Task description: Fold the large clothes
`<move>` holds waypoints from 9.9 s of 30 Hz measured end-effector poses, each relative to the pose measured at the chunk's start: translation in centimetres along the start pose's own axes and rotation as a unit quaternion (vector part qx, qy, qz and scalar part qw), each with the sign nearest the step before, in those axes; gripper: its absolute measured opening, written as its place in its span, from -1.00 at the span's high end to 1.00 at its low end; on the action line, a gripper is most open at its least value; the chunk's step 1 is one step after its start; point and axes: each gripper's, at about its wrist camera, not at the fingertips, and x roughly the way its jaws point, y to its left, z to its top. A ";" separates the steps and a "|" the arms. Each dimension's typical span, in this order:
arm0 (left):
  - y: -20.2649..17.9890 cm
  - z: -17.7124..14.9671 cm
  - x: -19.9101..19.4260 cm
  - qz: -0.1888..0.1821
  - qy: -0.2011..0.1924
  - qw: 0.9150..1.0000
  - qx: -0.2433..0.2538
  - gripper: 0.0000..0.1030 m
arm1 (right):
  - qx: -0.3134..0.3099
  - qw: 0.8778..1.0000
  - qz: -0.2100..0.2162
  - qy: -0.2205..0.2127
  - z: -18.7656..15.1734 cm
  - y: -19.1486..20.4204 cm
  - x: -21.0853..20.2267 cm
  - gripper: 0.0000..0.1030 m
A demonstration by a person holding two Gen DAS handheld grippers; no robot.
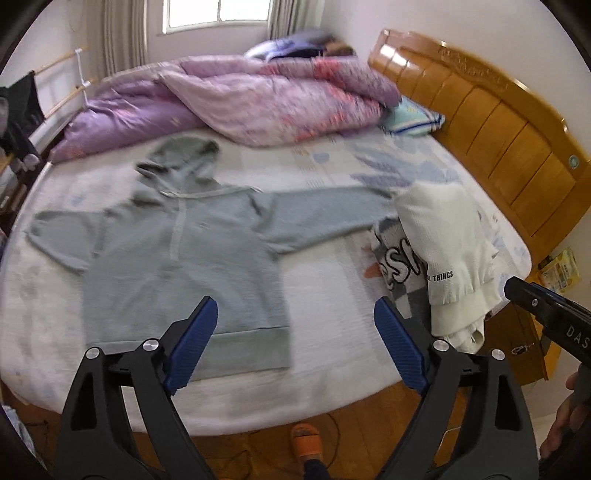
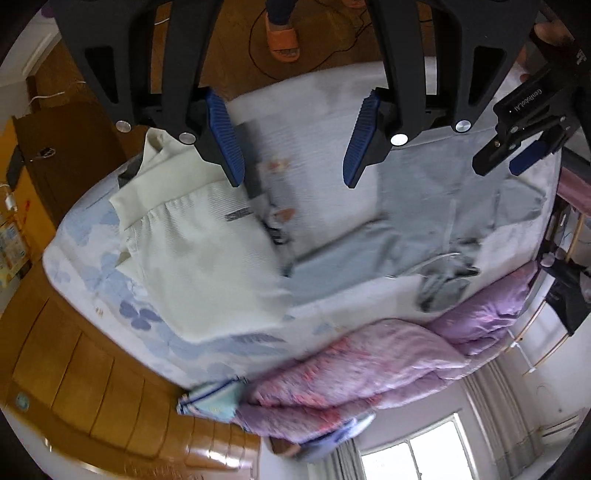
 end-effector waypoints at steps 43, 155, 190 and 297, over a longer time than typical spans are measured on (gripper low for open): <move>7.3 -0.6 -48.6 0.084 -0.210 0.974 -0.006 -0.91 | -0.117 0.970 0.079 -0.200 -5.0 18.1 -39.2 -0.68; 6.8 0.6 -49.0 0.087 -0.246 0.965 0.010 -0.91 | -0.112 0.966 0.091 -0.215 -5.0 18.2 -39.9 -0.68; 7.0 0.5 -48.9 0.085 -0.244 0.966 0.009 -0.91 | -0.110 0.966 0.089 -0.214 -5.1 18.0 -39.7 -0.68; 9.0 1.0 -47.1 0.075 -0.228 0.971 0.014 -0.90 | -0.099 0.971 0.080 -0.204 -5.1 19.0 -38.9 -0.68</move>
